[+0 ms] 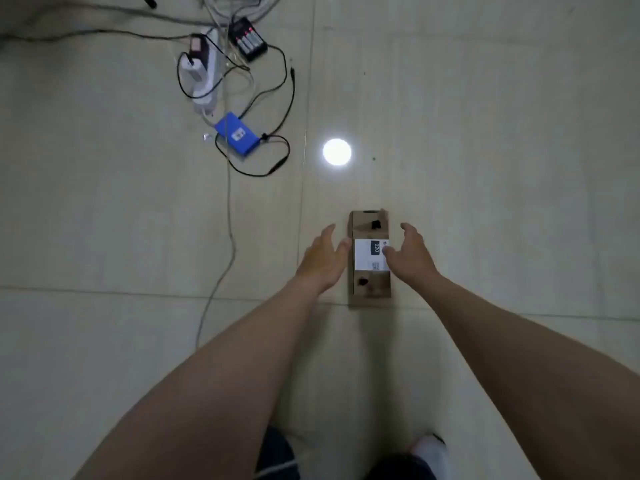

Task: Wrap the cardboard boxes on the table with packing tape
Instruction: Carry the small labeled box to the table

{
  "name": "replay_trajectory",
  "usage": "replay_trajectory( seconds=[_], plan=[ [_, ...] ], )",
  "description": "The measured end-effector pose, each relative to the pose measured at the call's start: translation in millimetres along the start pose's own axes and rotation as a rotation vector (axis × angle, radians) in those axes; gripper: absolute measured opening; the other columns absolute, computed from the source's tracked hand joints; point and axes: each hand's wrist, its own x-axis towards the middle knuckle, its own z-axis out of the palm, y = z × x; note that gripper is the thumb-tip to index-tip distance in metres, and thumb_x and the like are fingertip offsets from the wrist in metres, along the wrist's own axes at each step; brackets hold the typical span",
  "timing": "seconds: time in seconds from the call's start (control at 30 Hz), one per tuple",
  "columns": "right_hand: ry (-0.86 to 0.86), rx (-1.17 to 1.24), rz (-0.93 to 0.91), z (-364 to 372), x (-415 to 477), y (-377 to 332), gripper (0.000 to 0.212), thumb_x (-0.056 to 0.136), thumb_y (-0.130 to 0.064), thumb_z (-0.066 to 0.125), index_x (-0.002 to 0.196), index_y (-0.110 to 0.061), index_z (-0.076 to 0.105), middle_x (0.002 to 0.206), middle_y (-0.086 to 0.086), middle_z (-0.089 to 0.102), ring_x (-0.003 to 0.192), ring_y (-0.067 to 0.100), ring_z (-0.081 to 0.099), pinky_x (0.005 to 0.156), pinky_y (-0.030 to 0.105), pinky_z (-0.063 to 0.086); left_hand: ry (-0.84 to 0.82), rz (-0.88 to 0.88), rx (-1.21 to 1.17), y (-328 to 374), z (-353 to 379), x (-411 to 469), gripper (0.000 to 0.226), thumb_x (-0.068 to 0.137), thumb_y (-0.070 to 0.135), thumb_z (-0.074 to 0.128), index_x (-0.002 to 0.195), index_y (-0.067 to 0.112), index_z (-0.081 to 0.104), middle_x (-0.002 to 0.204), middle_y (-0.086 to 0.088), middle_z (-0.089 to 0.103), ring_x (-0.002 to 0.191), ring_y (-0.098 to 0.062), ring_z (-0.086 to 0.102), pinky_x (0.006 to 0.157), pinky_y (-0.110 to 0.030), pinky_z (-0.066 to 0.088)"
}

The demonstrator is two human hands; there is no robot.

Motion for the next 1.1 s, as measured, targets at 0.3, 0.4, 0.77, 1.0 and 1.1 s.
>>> replay_trajectory(
  seconds=[0.3,0.4,0.77,1.0,1.1],
  plan=[
    [-0.121,0.203,0.179,52,59,33,0.048,0.104,-0.022,0.051,0.149,-0.009,0.042,0.146,0.014,0.056,0.128,0.033,0.057,0.109,0.049,0.047,-0.188,-0.18,-0.524,-18,75,67,0.055,0.113,0.047,0.022,0.147,0.013,0.05,0.141,-0.016,0.062,0.119,-0.028,0.063,0.1,-0.039,0.052],
    [-0.052,0.14,0.091,43,52,14,0.042,0.101,-0.018,0.054,0.142,-0.01,0.05,0.138,0.013,0.061,0.121,0.033,0.06,0.106,0.048,0.049,-0.193,-0.22,-0.622,1,66,61,0.058,0.113,0.05,0.024,0.148,0.014,0.053,0.141,-0.018,0.062,0.13,-0.036,0.06,0.113,-0.05,0.047],
    [-0.018,0.335,-0.125,-165,-75,-188,0.054,0.097,-0.015,0.066,0.147,-0.015,0.045,0.134,0.003,0.061,0.117,0.021,0.063,0.102,0.037,0.053,0.028,-0.08,-0.549,231,-105,-80,0.035,0.106,0.058,0.036,0.119,0.042,0.064,0.095,0.022,0.07,0.094,-0.008,0.067,0.067,-0.032,0.049],
    [0.083,0.444,-0.336,-375,-214,-354,0.051,0.098,-0.017,0.065,0.145,-0.017,0.046,0.115,-0.011,0.06,0.098,0.007,0.062,0.067,0.016,0.048,0.141,0.128,-0.557,466,-226,-236,0.029,0.107,0.053,0.041,0.104,0.036,0.065,0.084,0.024,0.071,0.09,-0.007,0.068,0.071,-0.033,0.054],
    [0.122,0.455,-0.44,-462,-278,-409,0.05,0.098,-0.018,0.064,0.145,-0.019,0.046,0.104,-0.022,0.054,0.089,-0.005,0.057,0.055,0.009,0.046,0.192,0.227,-0.536,560,-265,-312,0.031,0.107,0.052,0.042,0.12,0.031,0.062,0.1,0.014,0.07,0.094,-0.011,0.067,0.068,-0.033,0.052]
  ],
)
